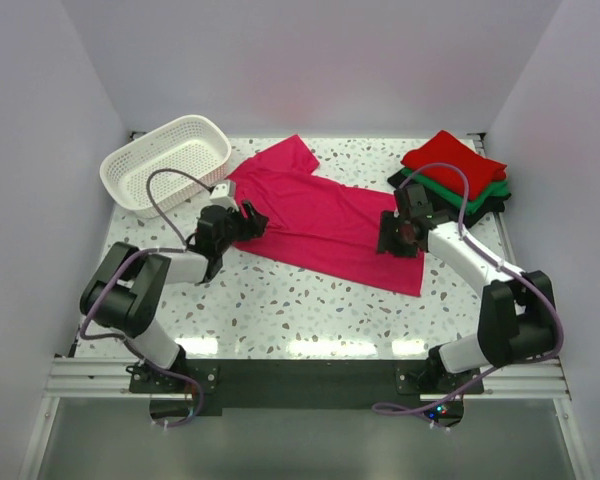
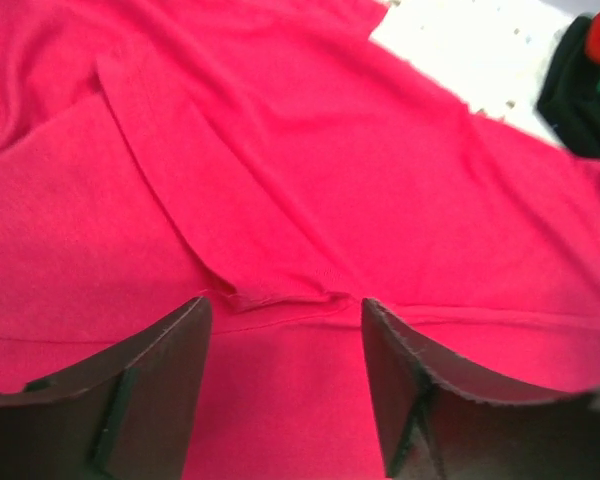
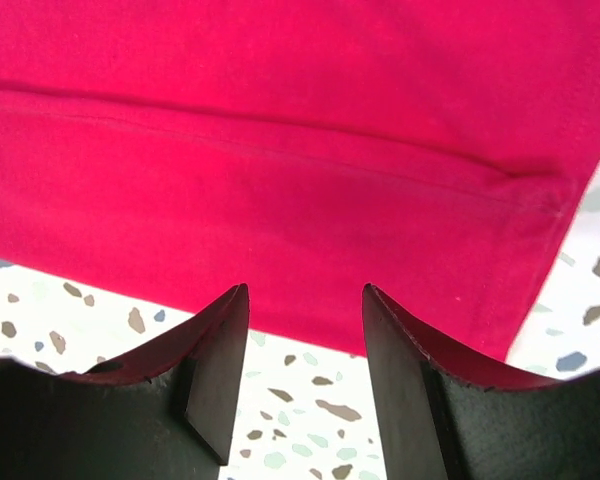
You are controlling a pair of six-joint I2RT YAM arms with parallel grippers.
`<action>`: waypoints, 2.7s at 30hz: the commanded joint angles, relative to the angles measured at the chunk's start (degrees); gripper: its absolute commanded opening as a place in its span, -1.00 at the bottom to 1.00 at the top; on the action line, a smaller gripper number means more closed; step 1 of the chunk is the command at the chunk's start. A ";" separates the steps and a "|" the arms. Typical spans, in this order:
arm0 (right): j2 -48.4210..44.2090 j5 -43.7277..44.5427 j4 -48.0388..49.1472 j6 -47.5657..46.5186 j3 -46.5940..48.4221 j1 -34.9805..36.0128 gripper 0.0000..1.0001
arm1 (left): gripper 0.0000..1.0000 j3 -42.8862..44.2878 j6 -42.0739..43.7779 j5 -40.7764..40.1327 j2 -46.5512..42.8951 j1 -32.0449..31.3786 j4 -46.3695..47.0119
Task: Fold and stack the t-shirts
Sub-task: Fold the tshirt
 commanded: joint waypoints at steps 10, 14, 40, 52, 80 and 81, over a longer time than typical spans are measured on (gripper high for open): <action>2.67 -4.22 4.61 -1.38 0.06 0.64 0.05 | 0.07 7.50 2.24 0.07 9.78 -0.57 -1.00; 2.67 -4.40 4.43 -1.47 0.06 0.73 0.05 | 0.01 9.17 2.15 0.07 11.72 -0.84 -1.53; 2.14 -4.04 3.90 -1.82 -0.12 0.73 0.05 | -1.00 17.52 4.43 -1.16 17.97 -3.74 -6.19; 2.58 -3.69 3.90 -1.82 -0.12 0.73 0.05 | -1.00 22.61 5.67 0.86 20.16 -6.02 -5.58; 4.95 -3.43 3.55 -1.38 1.73 0.73 0.06 | 0.08 32.90 2.85 6.05 25.63 -8.48 -7.77; 4.86 -3.60 3.55 -1.38 2.25 0.82 0.06 | 0.17 32.64 2.77 6.13 24.83 -8.48 -7.77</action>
